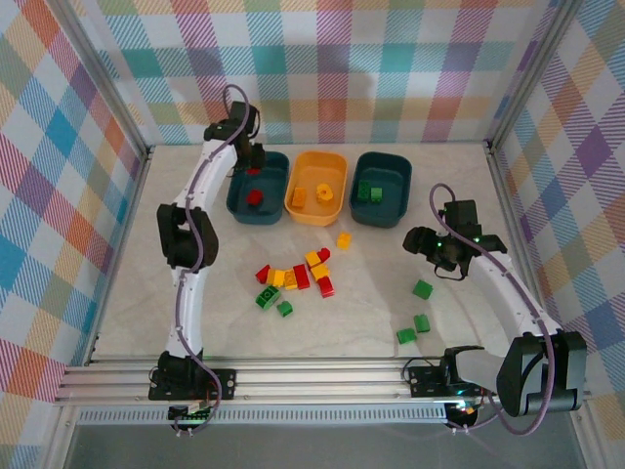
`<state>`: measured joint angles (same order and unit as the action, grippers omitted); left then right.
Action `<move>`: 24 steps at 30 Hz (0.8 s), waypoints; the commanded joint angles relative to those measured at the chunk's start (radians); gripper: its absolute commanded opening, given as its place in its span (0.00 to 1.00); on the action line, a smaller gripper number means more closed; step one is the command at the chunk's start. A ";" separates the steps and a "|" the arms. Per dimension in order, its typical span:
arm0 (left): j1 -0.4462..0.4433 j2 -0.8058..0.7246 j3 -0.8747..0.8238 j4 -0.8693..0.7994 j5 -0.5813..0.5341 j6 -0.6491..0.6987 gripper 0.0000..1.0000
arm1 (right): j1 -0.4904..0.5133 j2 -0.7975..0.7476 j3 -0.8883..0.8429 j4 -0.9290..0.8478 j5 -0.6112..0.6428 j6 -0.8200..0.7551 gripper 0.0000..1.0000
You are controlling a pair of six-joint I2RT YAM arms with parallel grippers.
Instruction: Sort the legos into containers by color
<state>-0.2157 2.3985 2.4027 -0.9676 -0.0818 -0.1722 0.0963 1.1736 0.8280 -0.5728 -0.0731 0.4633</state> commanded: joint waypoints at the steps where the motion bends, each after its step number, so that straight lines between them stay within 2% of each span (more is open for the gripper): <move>1: -0.001 0.027 0.041 -0.090 0.052 -0.023 0.31 | -0.007 -0.014 -0.016 -0.019 -0.007 -0.003 0.75; 8: 0.010 0.062 0.041 -0.073 0.082 -0.027 0.33 | -0.007 -0.003 -0.044 -0.026 0.022 0.032 0.80; 11: 0.010 0.068 0.041 -0.071 0.099 -0.027 0.44 | -0.007 0.001 -0.053 -0.025 0.024 0.045 0.82; 17: 0.010 0.059 0.041 -0.088 0.113 -0.028 0.52 | -0.007 -0.003 -0.054 -0.033 0.016 0.054 0.83; 21: 0.009 -0.004 -0.009 -0.081 0.133 -0.053 0.52 | -0.007 -0.010 -0.070 -0.047 0.023 0.072 0.83; 24: 0.010 -0.123 -0.137 -0.024 0.165 -0.110 0.52 | -0.007 -0.011 -0.100 -0.047 0.031 0.111 0.87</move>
<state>-0.2123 2.4229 2.3341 -1.0042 0.0414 -0.2234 0.0963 1.1744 0.7612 -0.5957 -0.0578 0.5297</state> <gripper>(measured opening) 0.520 0.861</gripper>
